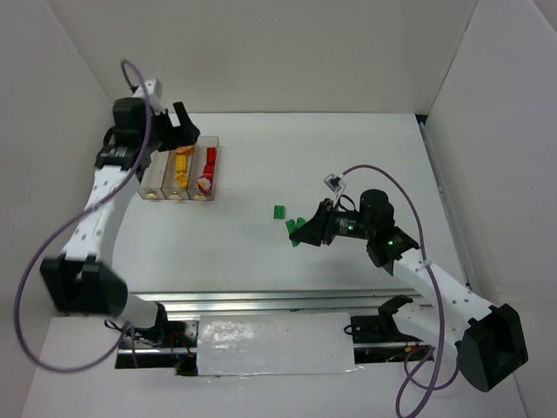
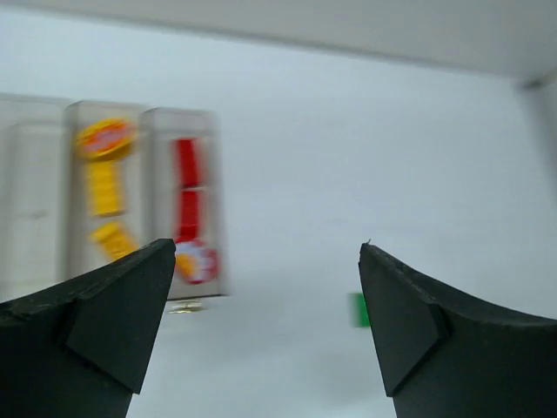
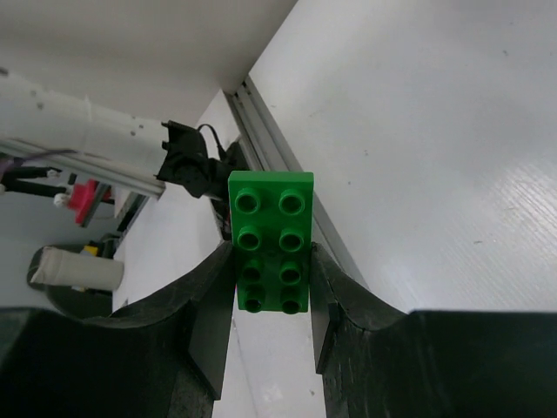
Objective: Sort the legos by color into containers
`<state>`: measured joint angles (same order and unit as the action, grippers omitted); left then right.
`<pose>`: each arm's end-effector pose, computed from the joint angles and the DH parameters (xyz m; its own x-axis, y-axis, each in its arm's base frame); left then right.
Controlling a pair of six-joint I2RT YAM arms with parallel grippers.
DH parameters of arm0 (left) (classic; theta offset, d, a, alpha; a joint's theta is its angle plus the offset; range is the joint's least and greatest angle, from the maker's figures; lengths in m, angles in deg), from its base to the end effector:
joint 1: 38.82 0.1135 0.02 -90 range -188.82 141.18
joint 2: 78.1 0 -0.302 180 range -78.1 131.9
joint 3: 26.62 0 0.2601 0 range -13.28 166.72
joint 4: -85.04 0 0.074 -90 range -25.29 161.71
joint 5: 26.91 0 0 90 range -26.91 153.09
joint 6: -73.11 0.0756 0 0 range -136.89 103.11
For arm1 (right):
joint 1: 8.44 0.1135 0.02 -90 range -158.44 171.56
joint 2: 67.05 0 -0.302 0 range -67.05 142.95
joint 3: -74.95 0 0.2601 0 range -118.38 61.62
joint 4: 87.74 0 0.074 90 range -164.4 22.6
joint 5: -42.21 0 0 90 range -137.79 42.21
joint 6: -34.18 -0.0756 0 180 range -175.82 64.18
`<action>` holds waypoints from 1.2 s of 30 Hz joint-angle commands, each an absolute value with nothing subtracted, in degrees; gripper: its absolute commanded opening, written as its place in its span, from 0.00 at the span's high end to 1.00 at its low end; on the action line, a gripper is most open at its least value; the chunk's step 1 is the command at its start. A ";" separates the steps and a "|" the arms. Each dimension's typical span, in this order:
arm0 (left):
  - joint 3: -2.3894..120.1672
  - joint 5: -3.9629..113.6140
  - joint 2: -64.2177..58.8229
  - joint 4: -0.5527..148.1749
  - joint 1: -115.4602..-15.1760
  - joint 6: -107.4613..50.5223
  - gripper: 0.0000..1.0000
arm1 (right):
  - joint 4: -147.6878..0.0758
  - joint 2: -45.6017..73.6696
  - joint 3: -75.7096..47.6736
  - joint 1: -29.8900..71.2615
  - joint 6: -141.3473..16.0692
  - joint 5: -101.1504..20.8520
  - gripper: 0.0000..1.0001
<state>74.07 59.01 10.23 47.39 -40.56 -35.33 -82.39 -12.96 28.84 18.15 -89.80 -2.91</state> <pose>0.4000 -0.0175 0.4072 -0.4350 -0.3024 -0.8481 -0.0453 0.9481 -0.3148 0.1770 0.1482 0.2926 -0.6914 0.0968 -0.7160 -0.6569 0.3283 0.6788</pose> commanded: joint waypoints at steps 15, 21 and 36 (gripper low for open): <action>41.12 34.18 -16.67 86.65 -81.36 -57.14 0.08 | -111.65 -14.31 30.49 21.53 -105.12 4.93 1.00; 40.59 31.09 -15.70 91.66 -83.29 -58.55 0.23 | -113.00 -17.47 30.60 21.71 -105.22 6.79 1.00; 39.19 24.51 -16.49 98.87 -83.47 -61.98 0.93 | -118.17 -15.72 30.68 21.53 -107.24 7.41 0.93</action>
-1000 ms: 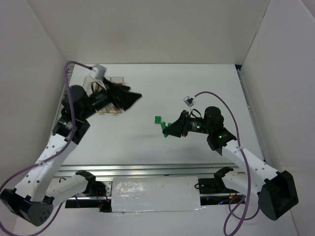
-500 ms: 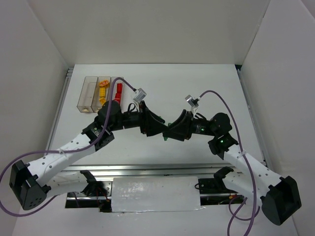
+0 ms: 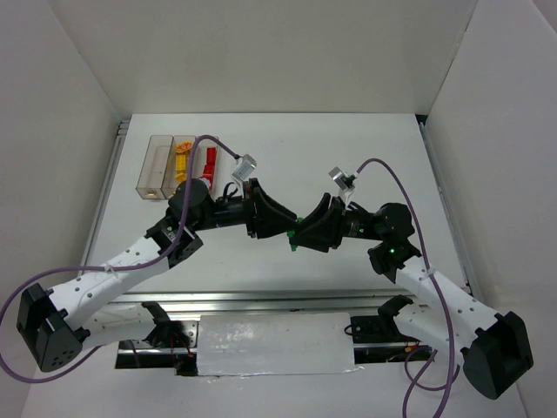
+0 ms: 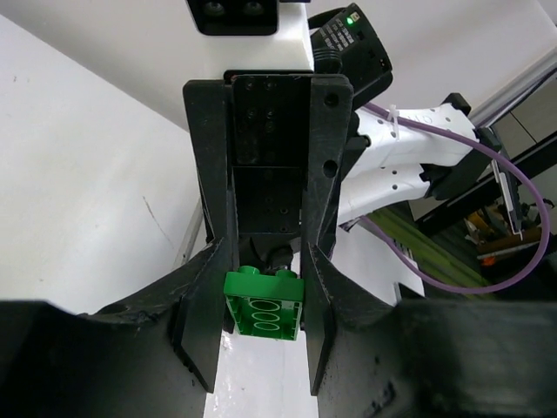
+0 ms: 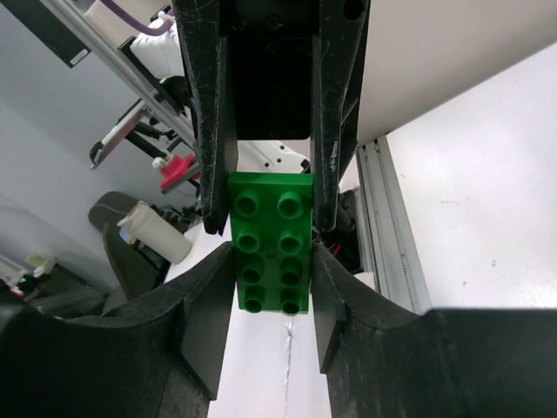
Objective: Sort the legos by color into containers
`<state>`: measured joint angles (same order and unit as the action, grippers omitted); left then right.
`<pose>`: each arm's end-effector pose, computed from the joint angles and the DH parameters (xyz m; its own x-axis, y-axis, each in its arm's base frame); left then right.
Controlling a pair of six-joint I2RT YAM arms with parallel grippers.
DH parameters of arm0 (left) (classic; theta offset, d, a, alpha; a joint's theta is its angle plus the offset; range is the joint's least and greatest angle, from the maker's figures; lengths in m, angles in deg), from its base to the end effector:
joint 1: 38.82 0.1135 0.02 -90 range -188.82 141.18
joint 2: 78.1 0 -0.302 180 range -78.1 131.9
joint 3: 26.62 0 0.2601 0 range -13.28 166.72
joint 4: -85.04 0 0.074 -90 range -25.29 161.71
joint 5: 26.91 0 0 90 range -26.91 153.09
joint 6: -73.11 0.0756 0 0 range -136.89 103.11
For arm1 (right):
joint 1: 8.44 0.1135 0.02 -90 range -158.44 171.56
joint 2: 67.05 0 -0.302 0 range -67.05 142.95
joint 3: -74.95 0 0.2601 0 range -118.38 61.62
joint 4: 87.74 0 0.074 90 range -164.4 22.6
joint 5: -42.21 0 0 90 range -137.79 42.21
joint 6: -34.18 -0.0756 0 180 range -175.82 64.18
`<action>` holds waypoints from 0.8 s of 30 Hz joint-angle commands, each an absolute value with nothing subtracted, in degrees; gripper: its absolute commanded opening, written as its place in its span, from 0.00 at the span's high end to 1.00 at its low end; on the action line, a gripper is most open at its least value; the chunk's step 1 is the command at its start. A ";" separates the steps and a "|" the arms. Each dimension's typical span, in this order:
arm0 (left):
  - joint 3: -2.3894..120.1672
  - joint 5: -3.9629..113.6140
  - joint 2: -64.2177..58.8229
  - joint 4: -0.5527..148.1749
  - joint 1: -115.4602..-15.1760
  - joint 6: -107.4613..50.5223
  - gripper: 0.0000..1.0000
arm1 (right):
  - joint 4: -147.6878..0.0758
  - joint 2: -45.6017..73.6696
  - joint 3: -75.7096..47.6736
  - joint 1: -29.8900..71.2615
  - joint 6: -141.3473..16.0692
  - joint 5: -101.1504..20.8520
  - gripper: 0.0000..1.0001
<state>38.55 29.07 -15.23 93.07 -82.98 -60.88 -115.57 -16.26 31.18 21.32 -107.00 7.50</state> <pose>0.1690 -0.2231 0.4172 -0.5827 -0.2365 -0.7775 0.7889 0.0652 -0.6111 0.1399 0.1516 0.3573 -0.5466 0.1985 -0.8135 -0.8356 -0.0666 0.5452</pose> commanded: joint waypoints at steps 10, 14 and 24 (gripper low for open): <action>60.35 48.81 -12.11 58.99 -71.10 -35.90 1.00 | -89.45 -23.00 31.46 18.90 -90.73 -7.51 0.00; 73.16 70.06 -0.29 48.17 -62.30 -19.68 1.00 | -77.95 -28.54 31.74 17.84 -87.21 -18.30 0.00; 83.76 87.87 23.14 57.27 -44.80 -1.25 1.00 | -71.94 -30.75 31.73 17.84 -84.91 -17.21 0.00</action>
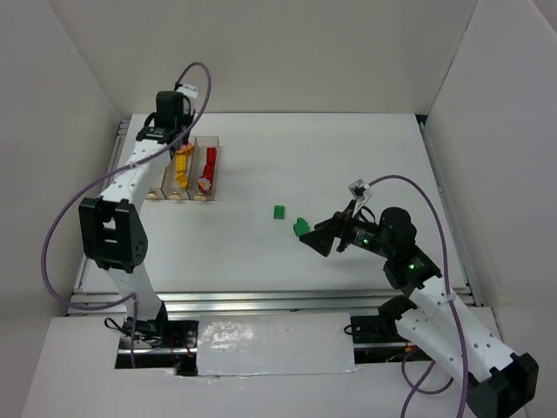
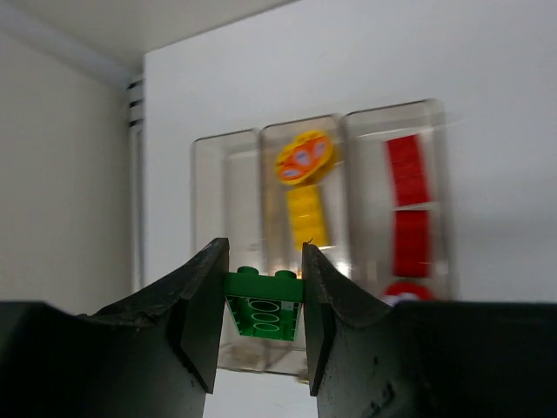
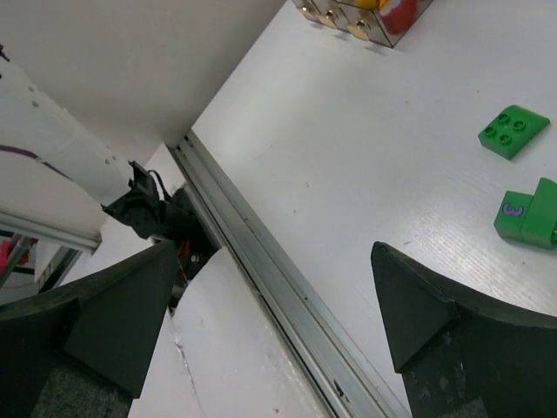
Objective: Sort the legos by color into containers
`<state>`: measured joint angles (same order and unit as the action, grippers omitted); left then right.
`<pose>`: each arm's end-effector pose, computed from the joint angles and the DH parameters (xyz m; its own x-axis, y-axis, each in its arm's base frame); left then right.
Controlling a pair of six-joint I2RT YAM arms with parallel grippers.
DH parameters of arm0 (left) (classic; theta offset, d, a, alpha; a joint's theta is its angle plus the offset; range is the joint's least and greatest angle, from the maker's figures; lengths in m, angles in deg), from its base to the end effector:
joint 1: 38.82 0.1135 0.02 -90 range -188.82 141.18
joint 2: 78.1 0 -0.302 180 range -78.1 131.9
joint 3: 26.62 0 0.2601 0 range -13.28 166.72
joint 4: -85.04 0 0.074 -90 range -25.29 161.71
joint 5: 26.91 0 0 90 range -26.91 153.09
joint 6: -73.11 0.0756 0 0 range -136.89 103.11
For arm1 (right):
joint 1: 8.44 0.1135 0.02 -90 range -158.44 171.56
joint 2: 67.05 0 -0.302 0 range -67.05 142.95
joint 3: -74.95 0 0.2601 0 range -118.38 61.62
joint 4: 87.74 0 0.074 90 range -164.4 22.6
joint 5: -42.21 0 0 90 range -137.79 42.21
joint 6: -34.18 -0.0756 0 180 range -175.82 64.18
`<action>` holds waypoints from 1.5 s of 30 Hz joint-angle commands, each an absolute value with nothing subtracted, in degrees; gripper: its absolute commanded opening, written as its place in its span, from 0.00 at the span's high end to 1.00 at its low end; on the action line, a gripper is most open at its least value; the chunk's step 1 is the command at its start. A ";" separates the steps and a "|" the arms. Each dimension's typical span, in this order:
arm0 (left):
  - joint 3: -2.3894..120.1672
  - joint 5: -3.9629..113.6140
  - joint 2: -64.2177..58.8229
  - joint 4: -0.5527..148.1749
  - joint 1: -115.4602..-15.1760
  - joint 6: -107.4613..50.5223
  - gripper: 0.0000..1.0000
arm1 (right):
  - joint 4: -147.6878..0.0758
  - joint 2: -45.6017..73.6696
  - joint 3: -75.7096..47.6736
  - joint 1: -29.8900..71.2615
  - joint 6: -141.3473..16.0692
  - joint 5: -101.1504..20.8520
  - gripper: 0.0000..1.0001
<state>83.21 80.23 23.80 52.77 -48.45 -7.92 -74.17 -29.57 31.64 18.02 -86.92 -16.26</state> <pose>0.4702 -0.0572 0.3846 -0.4177 0.2220 -0.8810 -0.0402 0.9642 0.2620 0.1402 0.1139 0.3050 -0.5390 0.2235 -0.8121 -0.6601 0.4867 0.5721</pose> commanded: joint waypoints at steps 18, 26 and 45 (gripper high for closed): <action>67.84 75.13 28.32 76.89 -33.02 -4.93 0.77 | -77.21 -25.48 33.23 17.84 -86.94 -9.91 0.00; 66.00 74.34 28.86 77.86 -32.75 -7.22 0.25 | -77.74 -23.11 32.17 17.84 -87.29 -10.35 0.00; 71.03 57.00 4.54 51.67 -39.41 -42.81 0.00 | -55.86 12.13 9.33 21.44 -79.48 -50.86 0.01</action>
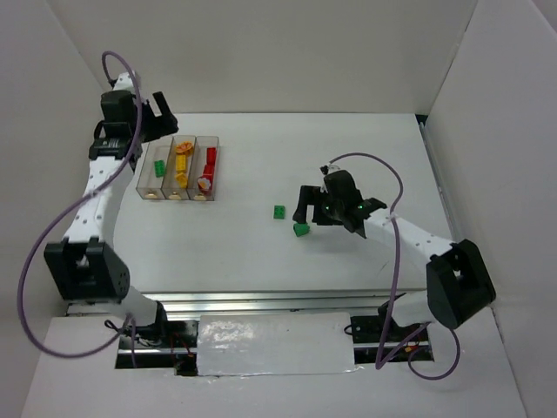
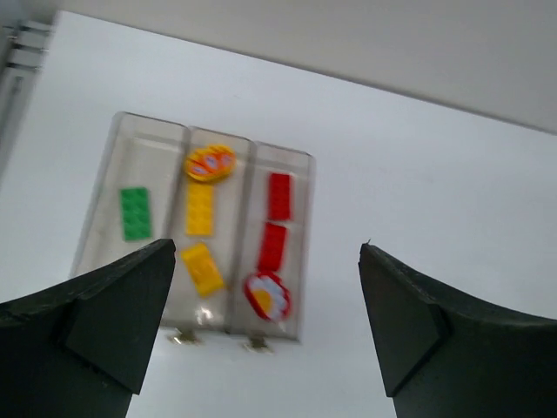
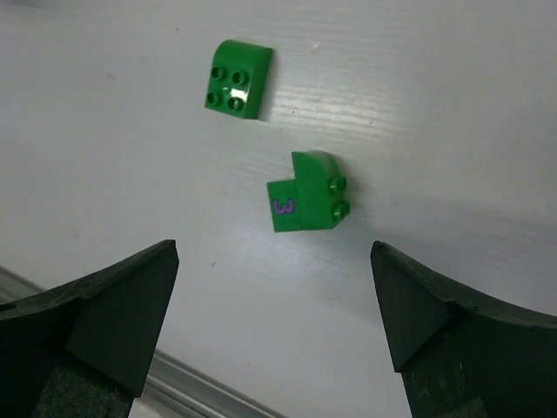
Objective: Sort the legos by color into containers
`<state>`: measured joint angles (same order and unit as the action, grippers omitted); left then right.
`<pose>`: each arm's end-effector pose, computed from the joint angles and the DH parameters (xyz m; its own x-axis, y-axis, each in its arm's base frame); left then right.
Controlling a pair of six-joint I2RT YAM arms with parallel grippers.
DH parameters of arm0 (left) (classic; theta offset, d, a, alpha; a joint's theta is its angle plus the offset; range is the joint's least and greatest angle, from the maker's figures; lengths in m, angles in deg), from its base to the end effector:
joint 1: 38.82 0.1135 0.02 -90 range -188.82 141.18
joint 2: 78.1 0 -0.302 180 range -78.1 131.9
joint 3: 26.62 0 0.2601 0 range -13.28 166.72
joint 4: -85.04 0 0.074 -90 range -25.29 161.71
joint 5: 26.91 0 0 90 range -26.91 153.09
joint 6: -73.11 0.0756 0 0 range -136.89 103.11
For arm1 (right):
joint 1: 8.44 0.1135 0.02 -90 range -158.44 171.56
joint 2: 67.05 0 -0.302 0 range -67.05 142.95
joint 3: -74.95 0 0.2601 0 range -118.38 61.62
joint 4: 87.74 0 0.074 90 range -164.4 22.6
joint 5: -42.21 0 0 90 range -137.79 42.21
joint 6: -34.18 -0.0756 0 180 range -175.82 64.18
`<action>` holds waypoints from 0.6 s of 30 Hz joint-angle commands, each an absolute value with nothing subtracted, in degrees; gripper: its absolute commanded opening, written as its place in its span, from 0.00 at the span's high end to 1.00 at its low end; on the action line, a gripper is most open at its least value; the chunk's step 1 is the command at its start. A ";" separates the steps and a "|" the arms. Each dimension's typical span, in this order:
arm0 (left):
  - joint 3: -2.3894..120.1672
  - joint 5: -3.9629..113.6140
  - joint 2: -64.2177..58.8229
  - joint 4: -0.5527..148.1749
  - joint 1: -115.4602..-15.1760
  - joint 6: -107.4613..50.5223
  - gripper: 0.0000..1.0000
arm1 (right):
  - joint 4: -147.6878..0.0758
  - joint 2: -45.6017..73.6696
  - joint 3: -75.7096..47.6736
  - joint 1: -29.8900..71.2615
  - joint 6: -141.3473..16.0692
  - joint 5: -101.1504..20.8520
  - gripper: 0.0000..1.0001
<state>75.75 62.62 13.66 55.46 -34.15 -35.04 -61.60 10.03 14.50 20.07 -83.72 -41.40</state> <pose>0.4250 0.0341 0.4146 -0.2849 -0.3358 -0.8978 -0.1709 0.9394 -0.2971 0.2694 0.1559 0.2321 -0.7829 0.1039 -0.6134 -0.2034 0.8890 0.4103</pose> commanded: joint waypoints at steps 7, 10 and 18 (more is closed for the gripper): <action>46.45 54.58 -15.94 54.56 -54.02 -45.54 0.00 | -50.41 23.65 1.77 23.55 -72.28 -50.80 0.06; 40.53 52.02 -25.43 54.22 -54.55 -45.72 0.00 | -51.46 26.72 0.28 24.69 -70.42 -48.15 0.08; 34.19 46.83 -34.15 50.53 -54.81 -44.67 0.01 | -51.20 35.34 -3.51 25.75 -71.38 -48.67 0.37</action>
